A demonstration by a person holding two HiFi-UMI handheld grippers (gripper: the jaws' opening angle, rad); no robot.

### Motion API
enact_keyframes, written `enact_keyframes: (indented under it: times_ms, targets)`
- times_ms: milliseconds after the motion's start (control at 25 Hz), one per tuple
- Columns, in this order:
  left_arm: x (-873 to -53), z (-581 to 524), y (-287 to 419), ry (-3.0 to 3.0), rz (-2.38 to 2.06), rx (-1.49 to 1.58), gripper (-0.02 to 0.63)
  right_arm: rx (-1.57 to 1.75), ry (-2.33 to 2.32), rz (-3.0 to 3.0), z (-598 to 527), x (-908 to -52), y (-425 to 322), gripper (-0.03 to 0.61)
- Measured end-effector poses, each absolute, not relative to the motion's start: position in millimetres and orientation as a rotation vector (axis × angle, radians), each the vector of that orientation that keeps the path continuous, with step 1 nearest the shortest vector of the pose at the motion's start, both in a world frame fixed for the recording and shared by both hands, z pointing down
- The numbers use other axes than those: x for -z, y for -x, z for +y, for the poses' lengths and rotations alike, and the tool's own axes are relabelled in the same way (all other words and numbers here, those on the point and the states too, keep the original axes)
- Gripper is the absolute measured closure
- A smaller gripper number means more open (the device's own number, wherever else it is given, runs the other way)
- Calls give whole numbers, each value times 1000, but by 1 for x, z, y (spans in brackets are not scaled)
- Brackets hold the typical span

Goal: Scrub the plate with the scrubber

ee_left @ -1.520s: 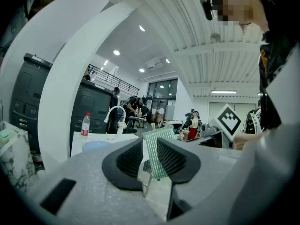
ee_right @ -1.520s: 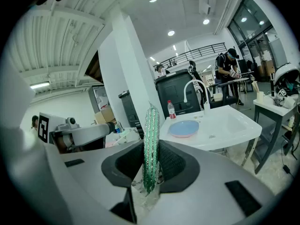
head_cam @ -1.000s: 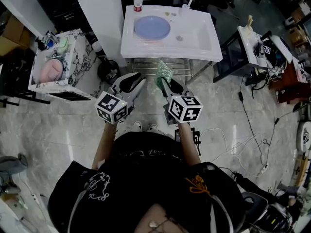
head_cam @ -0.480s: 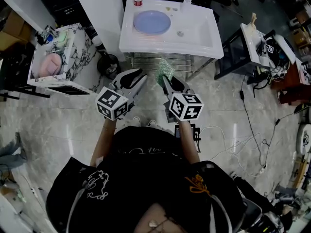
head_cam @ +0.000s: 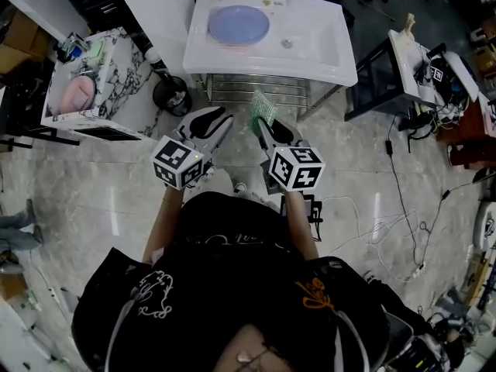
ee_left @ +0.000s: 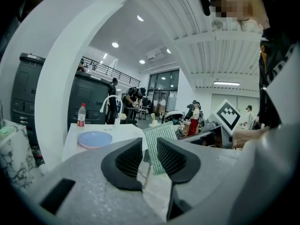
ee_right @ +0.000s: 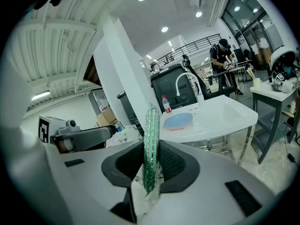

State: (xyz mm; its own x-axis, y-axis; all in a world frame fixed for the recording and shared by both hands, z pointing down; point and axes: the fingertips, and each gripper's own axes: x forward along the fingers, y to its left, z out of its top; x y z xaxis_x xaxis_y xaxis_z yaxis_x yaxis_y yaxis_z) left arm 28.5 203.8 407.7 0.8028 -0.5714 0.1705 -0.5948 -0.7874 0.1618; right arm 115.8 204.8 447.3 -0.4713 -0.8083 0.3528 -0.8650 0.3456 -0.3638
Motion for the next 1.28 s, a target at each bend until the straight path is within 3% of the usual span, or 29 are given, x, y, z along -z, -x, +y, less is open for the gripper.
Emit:
enact_keyframes:
  times_ms: [640, 1280]
  targets:
    - [-422, 151, -46, -2767, -880, -235, 512, -838, -1561, -2469, 153, -459, -132, 485]
    - [-426, -21, 9, -2799, -827, -276, 512, -852, -1579, -2366, -10, -463, -77, 485]
